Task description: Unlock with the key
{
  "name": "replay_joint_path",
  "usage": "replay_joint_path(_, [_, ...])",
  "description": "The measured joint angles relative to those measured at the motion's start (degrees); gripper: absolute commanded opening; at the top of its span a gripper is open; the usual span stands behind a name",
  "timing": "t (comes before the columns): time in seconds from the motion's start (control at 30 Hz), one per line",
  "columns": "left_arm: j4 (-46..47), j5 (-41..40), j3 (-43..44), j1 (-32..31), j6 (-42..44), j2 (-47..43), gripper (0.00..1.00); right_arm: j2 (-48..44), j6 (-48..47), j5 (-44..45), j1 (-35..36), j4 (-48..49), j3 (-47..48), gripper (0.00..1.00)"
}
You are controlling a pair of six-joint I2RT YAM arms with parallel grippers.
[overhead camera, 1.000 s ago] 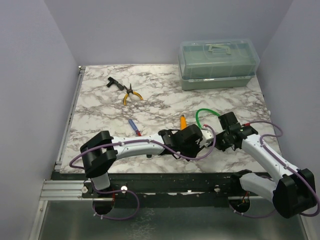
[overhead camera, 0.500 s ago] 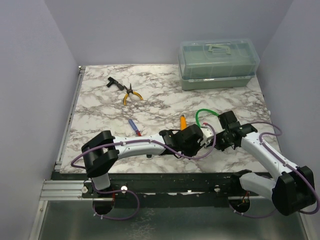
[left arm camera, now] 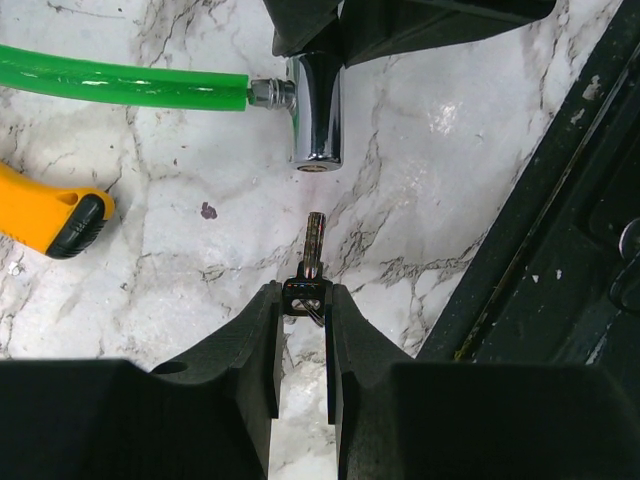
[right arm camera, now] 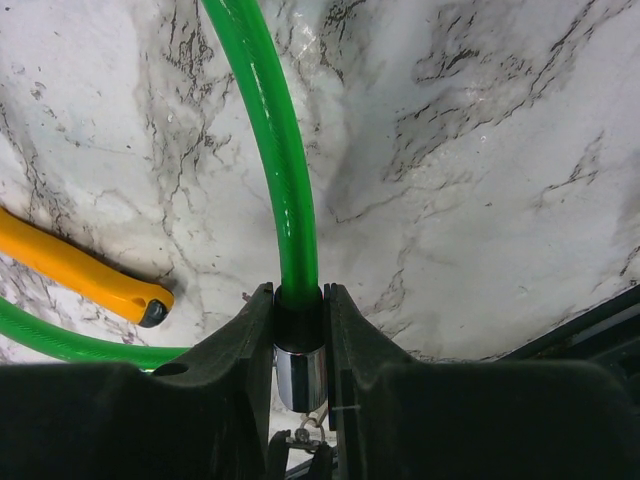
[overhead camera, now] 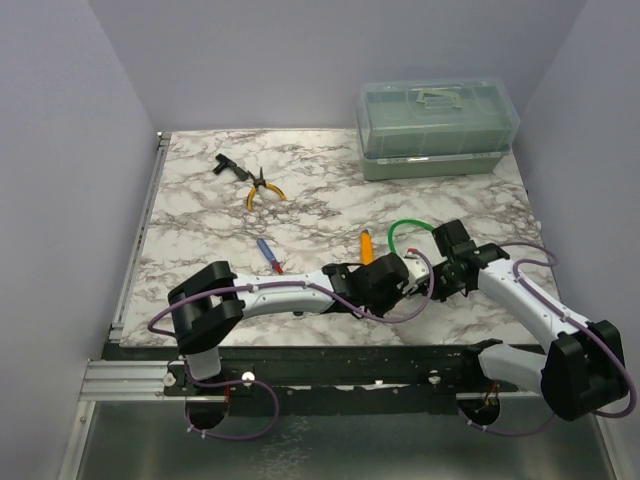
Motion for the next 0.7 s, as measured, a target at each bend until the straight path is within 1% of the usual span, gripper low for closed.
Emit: replay_joint_path(0.7, [1.5, -0.9, -1.0, -0.4, 1.0, 2.7, 0.01, 1.7, 0.4, -0.9, 0.9, 0.7, 0.0, 0.0])
